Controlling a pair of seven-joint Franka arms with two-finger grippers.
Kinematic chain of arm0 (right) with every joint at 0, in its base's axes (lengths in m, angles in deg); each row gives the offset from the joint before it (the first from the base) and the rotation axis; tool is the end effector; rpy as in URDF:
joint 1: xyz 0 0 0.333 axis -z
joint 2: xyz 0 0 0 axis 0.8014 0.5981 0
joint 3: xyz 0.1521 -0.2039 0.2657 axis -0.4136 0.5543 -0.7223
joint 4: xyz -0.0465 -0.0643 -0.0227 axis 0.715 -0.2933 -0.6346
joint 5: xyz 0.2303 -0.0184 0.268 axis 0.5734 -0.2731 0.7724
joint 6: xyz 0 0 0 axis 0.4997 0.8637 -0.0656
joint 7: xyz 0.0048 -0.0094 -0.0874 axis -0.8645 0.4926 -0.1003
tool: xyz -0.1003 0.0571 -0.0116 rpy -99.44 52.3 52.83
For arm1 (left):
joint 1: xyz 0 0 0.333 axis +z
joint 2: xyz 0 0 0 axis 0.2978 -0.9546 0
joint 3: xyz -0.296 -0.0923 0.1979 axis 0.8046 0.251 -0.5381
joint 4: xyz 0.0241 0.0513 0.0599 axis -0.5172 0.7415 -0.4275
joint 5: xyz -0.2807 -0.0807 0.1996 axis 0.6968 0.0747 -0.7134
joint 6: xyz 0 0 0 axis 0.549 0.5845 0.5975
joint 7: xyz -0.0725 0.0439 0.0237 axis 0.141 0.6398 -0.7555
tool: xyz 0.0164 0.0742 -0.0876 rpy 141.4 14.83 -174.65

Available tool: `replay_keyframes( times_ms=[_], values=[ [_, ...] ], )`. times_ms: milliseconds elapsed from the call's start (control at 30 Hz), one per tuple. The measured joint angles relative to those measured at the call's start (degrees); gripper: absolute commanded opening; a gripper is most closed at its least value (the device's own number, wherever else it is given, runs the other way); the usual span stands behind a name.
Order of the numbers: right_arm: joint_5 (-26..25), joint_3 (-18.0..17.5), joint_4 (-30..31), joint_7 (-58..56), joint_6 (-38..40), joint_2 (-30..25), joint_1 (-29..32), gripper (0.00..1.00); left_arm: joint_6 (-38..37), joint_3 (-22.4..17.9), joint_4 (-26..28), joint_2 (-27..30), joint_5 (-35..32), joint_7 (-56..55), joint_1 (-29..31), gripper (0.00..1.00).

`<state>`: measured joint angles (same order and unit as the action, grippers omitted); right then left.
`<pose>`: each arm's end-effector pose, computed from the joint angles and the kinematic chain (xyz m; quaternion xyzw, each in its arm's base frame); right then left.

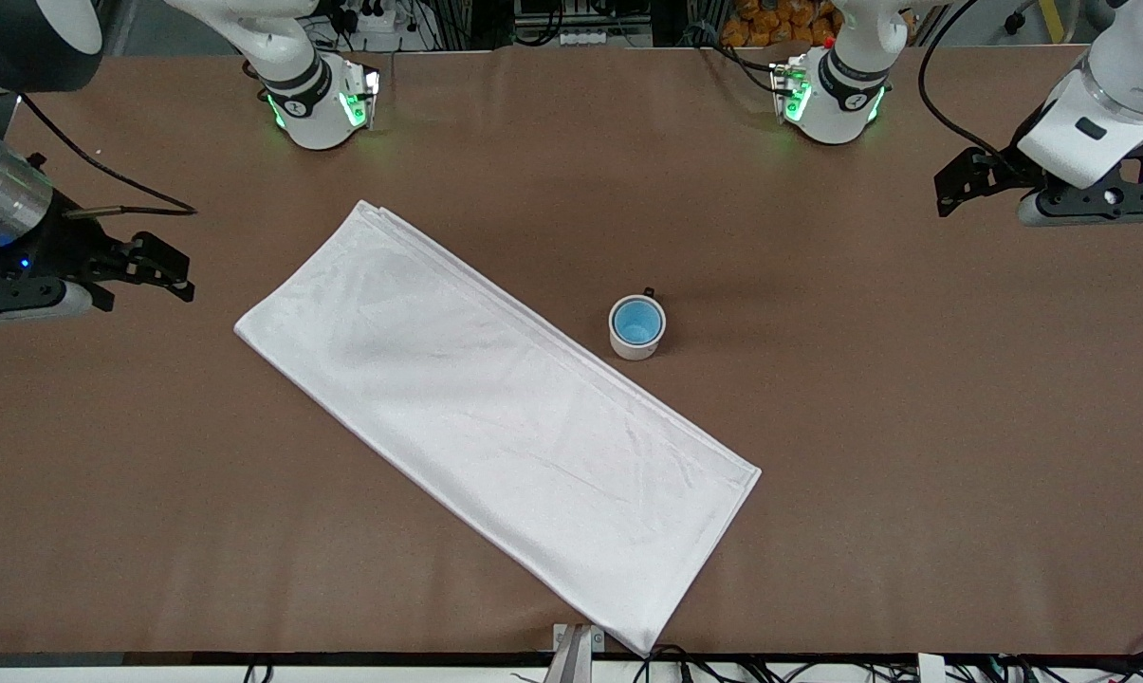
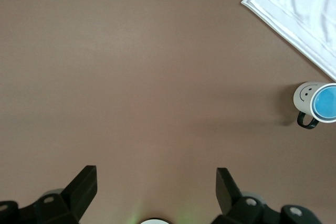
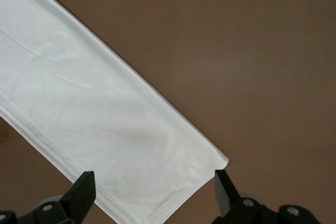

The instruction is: Place blue cup into white mug on table

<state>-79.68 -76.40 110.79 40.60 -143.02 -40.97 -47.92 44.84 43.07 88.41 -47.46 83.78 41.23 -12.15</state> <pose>0.5426 0.0433 0.6400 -0.9985 -0.0413 -0.0286 0.0221 0.4456 -0.0682 0.6462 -0.9995 0.0104 0.0205 0.0226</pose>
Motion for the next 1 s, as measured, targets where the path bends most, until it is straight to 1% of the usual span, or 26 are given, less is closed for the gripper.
replay_keyframes(
  times_ms=[167,500,1000],
  values=[
    [0.0,0.0,-0.8,-0.1,1.8,-0.3,0.6,1.00,-0.1,0.0,-0.2,0.0,0.0,2.4,1.6,1.00],
    [0.0,0.0,-6.0,-0.1,8.9,-1.2,1.7,1.00,-0.7,0.0,-1.9,-0.4,0.0,2.8,2.4,1.00],
    [0.0,0.1,-6.5,-0.1,9.5,-1.2,1.8,1.00,-1.7,-0.9,-5.3,-2.0,0.6,2.8,3.0,1.00]
  ],
)
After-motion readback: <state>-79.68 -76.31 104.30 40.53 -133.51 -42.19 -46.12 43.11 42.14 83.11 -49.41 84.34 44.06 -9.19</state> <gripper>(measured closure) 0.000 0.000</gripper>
